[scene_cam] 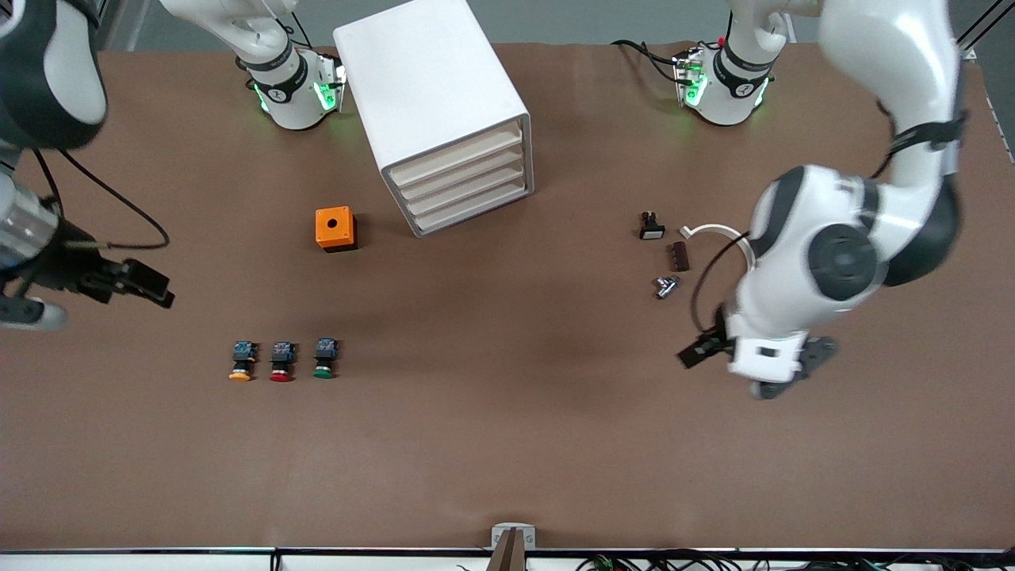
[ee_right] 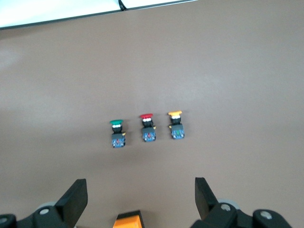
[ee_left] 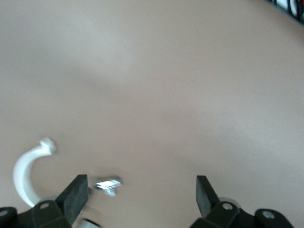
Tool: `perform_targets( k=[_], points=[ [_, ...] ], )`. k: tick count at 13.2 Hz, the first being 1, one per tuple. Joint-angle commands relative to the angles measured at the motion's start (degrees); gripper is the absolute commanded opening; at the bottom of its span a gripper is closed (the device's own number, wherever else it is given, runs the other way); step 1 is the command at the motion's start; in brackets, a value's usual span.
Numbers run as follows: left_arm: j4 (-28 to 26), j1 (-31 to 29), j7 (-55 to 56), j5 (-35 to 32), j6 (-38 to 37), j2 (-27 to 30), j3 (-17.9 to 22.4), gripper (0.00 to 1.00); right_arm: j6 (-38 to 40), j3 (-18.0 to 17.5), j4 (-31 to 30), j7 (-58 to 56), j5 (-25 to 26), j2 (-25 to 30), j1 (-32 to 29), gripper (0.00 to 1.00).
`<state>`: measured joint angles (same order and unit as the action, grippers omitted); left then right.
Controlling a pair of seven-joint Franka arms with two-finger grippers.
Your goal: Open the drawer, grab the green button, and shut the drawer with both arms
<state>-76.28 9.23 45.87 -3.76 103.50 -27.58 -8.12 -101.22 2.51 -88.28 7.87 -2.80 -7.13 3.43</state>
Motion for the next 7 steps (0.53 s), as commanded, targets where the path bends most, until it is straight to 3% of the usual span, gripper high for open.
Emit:
perform_targets(
  k=[1, 7],
  points=[
    [-1.7, -5.5, -12.2, -1.0, -4.2, 6.0, -0.8, 1.00, 2.9, -0.5, -3.4, 2.4, 1.3, 6.0, -0.1, 1.00],
    [-2.3, -10.2, -25.9, 0.0, -16.3, 16.4, -1.1, 1.00, 4.6, -0.5, -5.8, 3.6, 3.3, 9.8, -0.3, 1.00]
  ],
)
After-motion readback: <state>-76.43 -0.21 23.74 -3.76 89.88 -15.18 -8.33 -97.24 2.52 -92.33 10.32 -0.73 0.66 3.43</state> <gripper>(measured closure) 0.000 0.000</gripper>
